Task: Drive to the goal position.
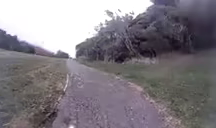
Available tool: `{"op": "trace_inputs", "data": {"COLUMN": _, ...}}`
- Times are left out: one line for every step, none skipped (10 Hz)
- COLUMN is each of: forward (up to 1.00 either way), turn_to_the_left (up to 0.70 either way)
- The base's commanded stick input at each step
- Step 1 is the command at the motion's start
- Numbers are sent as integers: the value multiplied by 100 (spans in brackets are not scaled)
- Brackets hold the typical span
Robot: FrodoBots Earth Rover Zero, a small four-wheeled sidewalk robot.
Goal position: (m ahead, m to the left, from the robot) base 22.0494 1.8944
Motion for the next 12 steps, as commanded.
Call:
{"op": "trace_inputs", "data": {"forward": 60, "turn_to_the_left": 15}}
{"op": "trace_inputs", "data": {"forward": 60, "turn_to_the_left": 15}}
{"op": "trace_inputs", "data": {"forward": 60, "turn_to_the_left": 15}}
{"op": "trace_inputs", "data": {"forward": 60, "turn_to_the_left": 15}}
{"op": "trace_inputs", "data": {"forward": 60, "turn_to_the_left": 15}}
{"op": "trace_inputs", "data": {"forward": 60, "turn_to_the_left": 4}}
{"op": "trace_inputs", "data": {"forward": 60, "turn_to_the_left": 0}}
{"op": "trace_inputs", "data": {"forward": 60, "turn_to_the_left": 0}}
{"op": "trace_inputs", "data": {"forward": 60, "turn_to_the_left": 0}}
{"op": "trace_inputs", "data": {"forward": 60, "turn_to_the_left": 0}}
{"op": "trace_inputs", "data": {"forward": 60, "turn_to_the_left": 0}}
{"op": "trace_inputs", "data": {"forward": 60, "turn_to_the_left": 0}}
